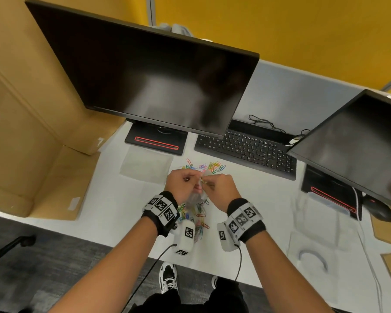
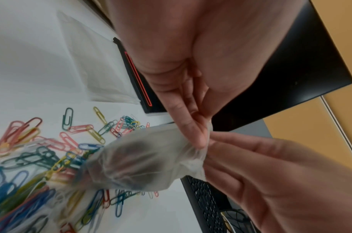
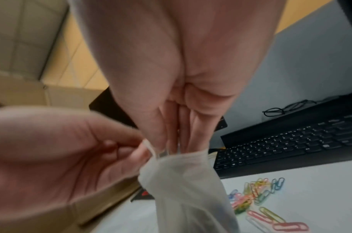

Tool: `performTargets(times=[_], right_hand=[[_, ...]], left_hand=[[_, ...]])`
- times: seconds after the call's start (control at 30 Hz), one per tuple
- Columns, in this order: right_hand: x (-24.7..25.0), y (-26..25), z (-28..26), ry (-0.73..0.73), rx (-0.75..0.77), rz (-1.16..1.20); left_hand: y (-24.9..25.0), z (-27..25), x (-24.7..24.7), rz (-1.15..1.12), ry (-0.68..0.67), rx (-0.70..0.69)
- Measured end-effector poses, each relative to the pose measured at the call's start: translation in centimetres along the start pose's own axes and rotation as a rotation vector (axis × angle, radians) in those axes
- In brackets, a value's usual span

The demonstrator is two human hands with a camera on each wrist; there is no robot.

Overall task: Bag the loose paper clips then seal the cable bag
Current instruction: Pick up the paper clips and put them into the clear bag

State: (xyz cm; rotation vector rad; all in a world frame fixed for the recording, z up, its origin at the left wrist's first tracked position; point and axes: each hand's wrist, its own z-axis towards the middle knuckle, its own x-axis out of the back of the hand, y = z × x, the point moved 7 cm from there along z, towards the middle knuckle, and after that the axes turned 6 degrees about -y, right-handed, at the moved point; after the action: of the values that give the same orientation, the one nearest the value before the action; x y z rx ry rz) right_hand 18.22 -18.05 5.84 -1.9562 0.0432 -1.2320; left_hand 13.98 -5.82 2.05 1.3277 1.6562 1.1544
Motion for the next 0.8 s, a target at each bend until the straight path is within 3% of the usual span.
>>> performTargets(times=[0.13, 0.2, 0.23, 0.3, 0.37, 0.53, 0.63, 0.8], right_hand=[[2.5, 0.9, -2.6, 0.207, 0.012, 0.522], [1.9, 4.8, -4.0, 0.300, -0.142, 0.477], [0.7, 7.1, -4.5, 0.257, -0.255, 0.322], [-3.4, 10.9, -5.8, 0.003, -0.440, 0.045], [-7.1, 12.4, -7.1, -0.161, -0.486, -0.045], [-11.7, 8.4, -6.9, -0.245, -0.246, -0.085], [-12.9, 6.2, -6.4, -0.328, -0.107, -0.291], [-13.8, 5.7, -5.6, -0.266, 0.020, -0.465]], left_hand=[[0.9, -1.1, 2.1, -0.054, 0.045, -0.030], [1.3, -1.8, 3.1, -0.070, 0.052, -0.045], [1.6, -2.1, 3.5, -0.071, 0.046, -0.059], [1.8, -2.7, 4.4, -0.083, 0.046, -0.077], [1.6, -3.3, 5.7, -0.084, 0.065, -0.085], [0.2, -4.5, 8.7, -0.085, 0.119, -0.084], [-0.9, -4.8, 9.6, -0.081, 0.149, -0.063], [-2.4, -4.9, 9.7, -0.103, 0.146, -0.034]])
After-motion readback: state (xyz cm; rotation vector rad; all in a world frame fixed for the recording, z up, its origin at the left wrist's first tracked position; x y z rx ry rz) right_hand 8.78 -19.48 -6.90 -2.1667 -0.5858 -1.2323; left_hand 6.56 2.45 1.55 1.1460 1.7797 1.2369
